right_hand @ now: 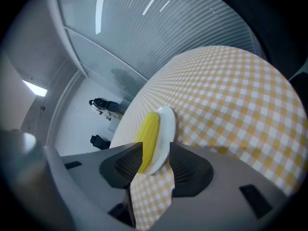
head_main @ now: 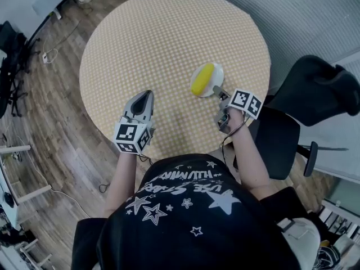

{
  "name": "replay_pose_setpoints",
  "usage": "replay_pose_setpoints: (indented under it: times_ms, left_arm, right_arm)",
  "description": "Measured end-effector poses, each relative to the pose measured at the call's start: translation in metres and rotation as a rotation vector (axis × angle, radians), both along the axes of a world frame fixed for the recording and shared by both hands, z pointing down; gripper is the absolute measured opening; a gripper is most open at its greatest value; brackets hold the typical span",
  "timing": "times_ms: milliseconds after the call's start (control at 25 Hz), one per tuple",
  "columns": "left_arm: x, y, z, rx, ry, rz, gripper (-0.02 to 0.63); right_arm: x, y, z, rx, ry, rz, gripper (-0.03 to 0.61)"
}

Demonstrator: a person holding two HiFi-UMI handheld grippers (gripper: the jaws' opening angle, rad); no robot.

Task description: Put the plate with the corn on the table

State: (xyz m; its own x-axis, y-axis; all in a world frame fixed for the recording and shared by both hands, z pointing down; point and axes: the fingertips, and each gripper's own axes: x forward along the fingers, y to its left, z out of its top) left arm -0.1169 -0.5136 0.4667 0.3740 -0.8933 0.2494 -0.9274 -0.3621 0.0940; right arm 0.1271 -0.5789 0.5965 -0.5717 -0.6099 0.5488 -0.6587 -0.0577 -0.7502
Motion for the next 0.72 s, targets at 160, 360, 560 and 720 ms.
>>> replay_pose_setpoints:
  times_ms: [160, 360, 560, 720]
  left_arm:
    - [-0.002, 0.019, -0.010, 0.022, 0.008, 0.024, 0.008]
    - [-0.019, 0.051, -0.015, 0.037, 0.024, 0.034, 0.008]
    - [-0.029, 0.084, -0.022, 0.055, 0.030, 0.057, 0.008]
    - [-0.036, 0.110, -0.025, 0.067, 0.029, 0.090, 0.008]
  right_arm:
    - [-0.002, 0.016, -0.029, 0.109, -0.008, 0.015, 0.163]
    - [-0.022, 0.049, -0.053, 0.186, -0.006, 0.004, 0.163]
    - [-0.034, 0.083, -0.078, 0.300, 0.009, -0.002, 0.161]
    - [-0.043, 0.110, -0.089, 0.349, 0.019, 0.016, 0.161]
